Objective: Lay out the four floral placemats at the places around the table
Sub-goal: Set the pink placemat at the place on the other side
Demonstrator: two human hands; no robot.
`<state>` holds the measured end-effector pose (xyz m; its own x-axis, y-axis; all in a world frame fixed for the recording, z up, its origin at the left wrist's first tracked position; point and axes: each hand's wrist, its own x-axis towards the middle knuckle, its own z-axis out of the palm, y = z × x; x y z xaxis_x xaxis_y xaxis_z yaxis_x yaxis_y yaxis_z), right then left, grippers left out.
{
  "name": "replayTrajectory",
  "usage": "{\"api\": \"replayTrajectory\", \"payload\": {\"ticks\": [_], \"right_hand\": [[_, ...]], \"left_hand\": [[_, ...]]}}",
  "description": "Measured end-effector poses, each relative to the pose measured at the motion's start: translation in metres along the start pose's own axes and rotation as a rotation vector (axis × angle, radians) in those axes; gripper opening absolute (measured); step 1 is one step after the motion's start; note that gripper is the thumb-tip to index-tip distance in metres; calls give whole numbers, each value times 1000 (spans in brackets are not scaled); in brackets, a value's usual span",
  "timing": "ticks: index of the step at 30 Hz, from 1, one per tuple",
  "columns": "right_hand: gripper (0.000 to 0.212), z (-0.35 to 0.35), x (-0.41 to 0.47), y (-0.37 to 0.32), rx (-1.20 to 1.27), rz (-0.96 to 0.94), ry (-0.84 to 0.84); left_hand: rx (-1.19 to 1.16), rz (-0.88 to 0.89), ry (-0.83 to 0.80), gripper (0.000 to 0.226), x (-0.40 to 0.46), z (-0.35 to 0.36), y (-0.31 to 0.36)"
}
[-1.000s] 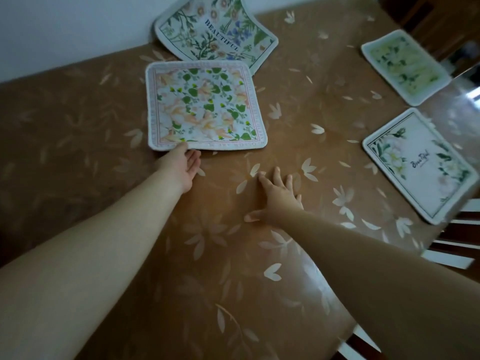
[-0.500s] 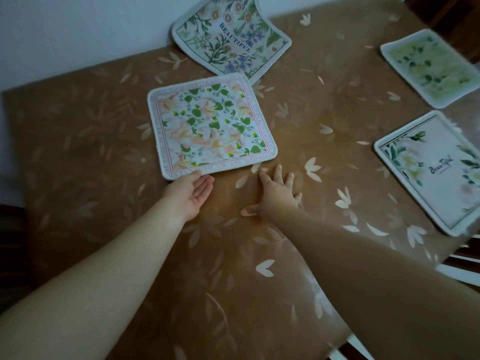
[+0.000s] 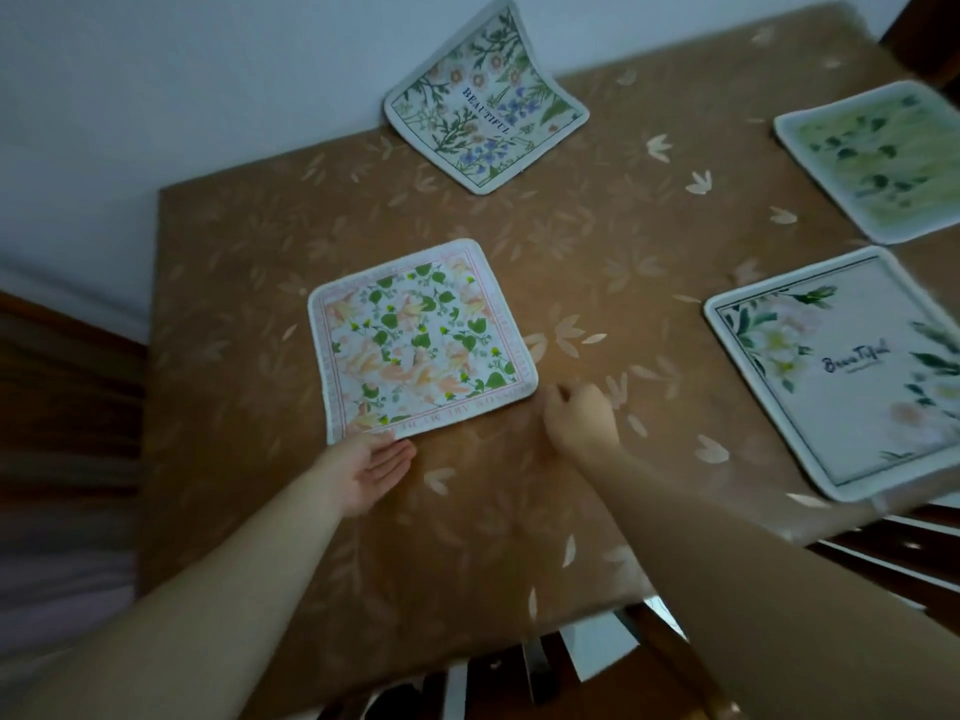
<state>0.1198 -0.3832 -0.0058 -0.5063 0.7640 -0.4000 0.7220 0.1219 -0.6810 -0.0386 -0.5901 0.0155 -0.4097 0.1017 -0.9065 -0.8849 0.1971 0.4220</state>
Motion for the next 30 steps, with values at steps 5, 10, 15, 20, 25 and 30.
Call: {"api": "replayTrajectory", "payload": {"ticks": [5,10,15,20,25,30], "right_hand": [[43,-20,-10,15,189,164,-73],[28,-22,-25,19,365,263,-189],[27,-20,-32,16,377,278,-195],[33,-12,-16,3,366,265,-165],[40,-3,-25,1,316,262,-176],[35,-8,-64,1,312,290,-220]], "left_hand": [[22,-46,22,41,-22,-15,-47],[82,-60,64,30,-30,-23,-68],[175,272,409,55,-31,-51,-54],[157,326,217,36,-20,-58,-28],[168,346,129,46,-26,-63,-35],[188,301,54,57,-40,-87,-49]]}}
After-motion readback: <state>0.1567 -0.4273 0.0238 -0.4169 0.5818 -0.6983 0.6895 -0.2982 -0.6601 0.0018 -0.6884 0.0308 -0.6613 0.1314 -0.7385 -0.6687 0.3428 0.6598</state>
